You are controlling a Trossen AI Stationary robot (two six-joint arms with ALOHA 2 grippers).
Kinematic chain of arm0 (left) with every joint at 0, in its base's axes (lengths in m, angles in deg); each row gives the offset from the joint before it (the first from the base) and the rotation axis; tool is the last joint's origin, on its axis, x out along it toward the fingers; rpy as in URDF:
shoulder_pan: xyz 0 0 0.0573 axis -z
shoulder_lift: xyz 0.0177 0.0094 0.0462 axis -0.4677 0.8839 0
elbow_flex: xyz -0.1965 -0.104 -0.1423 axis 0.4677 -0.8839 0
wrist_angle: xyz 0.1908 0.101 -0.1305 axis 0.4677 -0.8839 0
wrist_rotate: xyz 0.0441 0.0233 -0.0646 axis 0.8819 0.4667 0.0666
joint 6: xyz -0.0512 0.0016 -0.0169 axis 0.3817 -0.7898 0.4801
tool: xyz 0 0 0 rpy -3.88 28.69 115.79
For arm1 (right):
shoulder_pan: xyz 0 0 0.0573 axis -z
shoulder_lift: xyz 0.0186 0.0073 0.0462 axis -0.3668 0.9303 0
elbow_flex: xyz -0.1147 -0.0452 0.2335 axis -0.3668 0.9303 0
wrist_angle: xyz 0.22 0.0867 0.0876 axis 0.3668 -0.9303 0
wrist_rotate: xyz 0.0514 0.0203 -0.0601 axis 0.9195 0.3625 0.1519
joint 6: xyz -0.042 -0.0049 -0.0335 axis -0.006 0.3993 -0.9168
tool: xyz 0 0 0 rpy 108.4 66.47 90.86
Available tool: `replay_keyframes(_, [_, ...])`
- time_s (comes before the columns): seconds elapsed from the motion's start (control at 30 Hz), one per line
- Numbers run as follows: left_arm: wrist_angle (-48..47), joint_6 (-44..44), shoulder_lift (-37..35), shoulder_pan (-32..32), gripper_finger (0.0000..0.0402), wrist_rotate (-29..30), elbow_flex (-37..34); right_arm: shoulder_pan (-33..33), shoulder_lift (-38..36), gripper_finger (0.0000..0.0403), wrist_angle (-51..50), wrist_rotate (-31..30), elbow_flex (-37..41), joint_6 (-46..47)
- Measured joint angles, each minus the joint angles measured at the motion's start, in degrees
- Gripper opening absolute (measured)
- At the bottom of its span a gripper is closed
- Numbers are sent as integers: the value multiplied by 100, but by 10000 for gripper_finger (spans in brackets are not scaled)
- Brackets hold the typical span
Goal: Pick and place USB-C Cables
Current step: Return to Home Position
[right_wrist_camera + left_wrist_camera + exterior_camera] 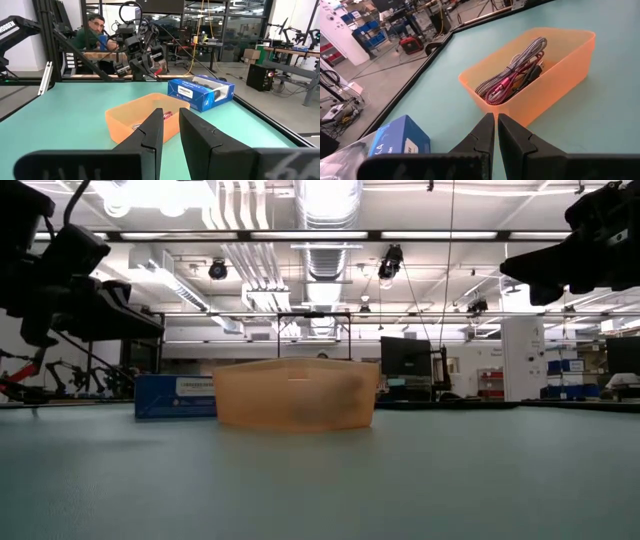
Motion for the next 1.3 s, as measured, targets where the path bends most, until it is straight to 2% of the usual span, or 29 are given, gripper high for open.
replay_keyframes(1.3, [2, -2, 588, -1, 8, 0, -2, 0, 2, 52, 0, 0, 2, 0])
